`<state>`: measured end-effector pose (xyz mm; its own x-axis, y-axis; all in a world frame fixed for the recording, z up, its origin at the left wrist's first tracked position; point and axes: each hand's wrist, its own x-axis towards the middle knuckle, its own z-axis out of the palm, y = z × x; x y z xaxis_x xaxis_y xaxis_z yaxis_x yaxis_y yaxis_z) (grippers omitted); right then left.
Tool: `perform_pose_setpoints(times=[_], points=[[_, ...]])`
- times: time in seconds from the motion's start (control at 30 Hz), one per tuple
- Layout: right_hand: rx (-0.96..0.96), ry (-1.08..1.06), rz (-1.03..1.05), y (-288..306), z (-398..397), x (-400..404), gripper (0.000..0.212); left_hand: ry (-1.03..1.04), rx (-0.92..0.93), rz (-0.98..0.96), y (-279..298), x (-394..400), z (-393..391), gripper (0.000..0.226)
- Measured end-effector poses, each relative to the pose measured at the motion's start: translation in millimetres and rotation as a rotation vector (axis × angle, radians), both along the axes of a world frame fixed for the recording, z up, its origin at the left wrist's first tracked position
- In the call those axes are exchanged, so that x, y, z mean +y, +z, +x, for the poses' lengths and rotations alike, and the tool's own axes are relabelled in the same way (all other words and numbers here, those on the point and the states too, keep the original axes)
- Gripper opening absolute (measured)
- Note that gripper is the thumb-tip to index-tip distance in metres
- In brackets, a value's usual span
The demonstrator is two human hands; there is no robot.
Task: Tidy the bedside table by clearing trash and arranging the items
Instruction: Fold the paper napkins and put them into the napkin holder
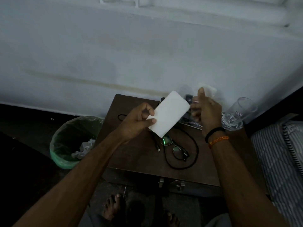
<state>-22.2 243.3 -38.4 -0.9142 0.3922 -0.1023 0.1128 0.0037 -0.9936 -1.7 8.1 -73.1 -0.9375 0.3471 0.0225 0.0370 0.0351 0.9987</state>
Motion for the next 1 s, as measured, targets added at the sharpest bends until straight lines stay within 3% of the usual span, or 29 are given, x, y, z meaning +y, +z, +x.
perform_pose_setpoints(times=[0.1,0.23,0.4,0.77,1.0], points=[[-0.243,0.292,-0.087,6,7,3,0.048,0.088,-0.037,0.098,0,7,-3,0.019],[-0.296,0.479,-0.102,-1,13,3,0.047,0.1,-0.081,0.174,-3,23,-6,0.024],[-0.183,0.416,-0.132,6,13,12,0.031,0.133,-0.096,0.211,5,50,-10,0.028],[0.072,0.098,0.138,13,-4,63,0.025,-0.02,0.034,-0.032,34,102,-64,0.024],[0.045,-0.033,0.445,2,-7,77,0.023,-0.038,0.422,-0.441,26,116,-93,0.011]])
